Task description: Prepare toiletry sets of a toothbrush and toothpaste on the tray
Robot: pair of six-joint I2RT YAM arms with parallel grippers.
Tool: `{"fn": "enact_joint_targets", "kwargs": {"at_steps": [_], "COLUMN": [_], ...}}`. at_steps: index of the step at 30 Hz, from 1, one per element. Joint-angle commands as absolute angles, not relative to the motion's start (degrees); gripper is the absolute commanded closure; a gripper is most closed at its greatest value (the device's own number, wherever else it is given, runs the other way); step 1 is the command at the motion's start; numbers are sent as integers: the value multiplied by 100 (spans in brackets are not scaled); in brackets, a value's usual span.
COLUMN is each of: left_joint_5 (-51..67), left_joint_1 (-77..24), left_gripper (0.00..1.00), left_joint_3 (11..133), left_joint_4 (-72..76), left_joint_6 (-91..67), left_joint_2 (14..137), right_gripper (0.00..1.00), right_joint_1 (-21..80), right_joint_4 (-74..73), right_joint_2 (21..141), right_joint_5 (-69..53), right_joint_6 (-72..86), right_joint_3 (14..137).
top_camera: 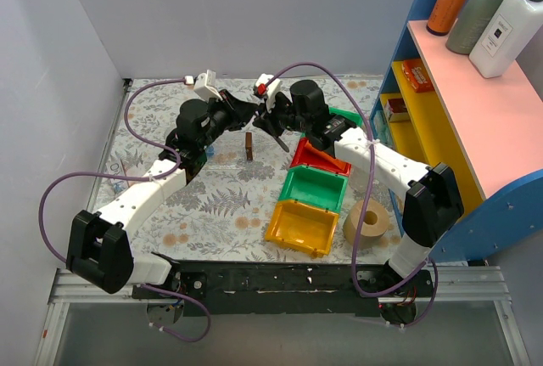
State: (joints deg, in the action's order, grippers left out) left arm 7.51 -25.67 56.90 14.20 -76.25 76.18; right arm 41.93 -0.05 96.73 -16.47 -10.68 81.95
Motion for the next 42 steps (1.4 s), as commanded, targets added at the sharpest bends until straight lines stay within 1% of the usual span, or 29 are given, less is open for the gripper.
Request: {"fn": "enact_joint_targets", "kwargs": {"at_steps": [1,3,6,9,10,13,15,16,21,22,24,25,32,37,42], "left_joint_5": [765,773,773,704,694,581,493,431,194,159,70,-130,-545,-589,-466], "left_joint_1": [-2593,-2584,-2602,-2619,-2619,-2610,-2610,-2619,-2610,-2610,-2602,-2584,-2435,-2066,-1802], "left_gripper": [100,100,100,100,100,100,100,100,100,100,100,100,100,100,100], "left_joint_3": [5651,5651,5651,5678,5678,5713,5722,5739,5809,5818,5792,5783,5809,5748,5800], "left_joint_4": [1450,1441,1441,1406,1389,1319,1266,1248,1134,1125,1142,1125,1063,1072,1064], "left_joint_6": [-7576,-7550,-7445,-7260,-7208,-6962,-6769,-6689,-6294,-6154,-6004,-5890,-5213,-4966,-4536], "left_joint_2": [7453,7453,7453,7418,7409,7339,7286,7260,7181,7181,7189,7198,7111,7005,6996], "right_gripper": [99,98,93,78,68,56,52,48,43,39,37,37,36,36,35], "right_joint_1": [4236,4236,4236,4236,4236,4228,4219,4210,4096,4035,3938,3885,3305,3077,2988], "right_joint_4": [237,272,255,264,264,220,220,211,158,158,228,263,782,1072,1081], "right_joint_2": [9536,9501,9492,9466,9457,9361,9211,9150,8693,8623,8394,8324,7603,7269,7233], "right_joint_5": [-1617,-1600,-1600,-1573,-1556,-1450,-1407,-1415,-1354,-1345,-1371,-1397,-1512,-1538,-1591], "right_joint_6": [-1028,-1028,-1020,-967,-949,-905,-949,-967,-1011,-985,-932,-888,-519,-404,-369], "right_joint_3": [8192,8156,8139,8121,8112,8077,7964,7911,7621,7507,7383,7322,6541,6188,6108]}}
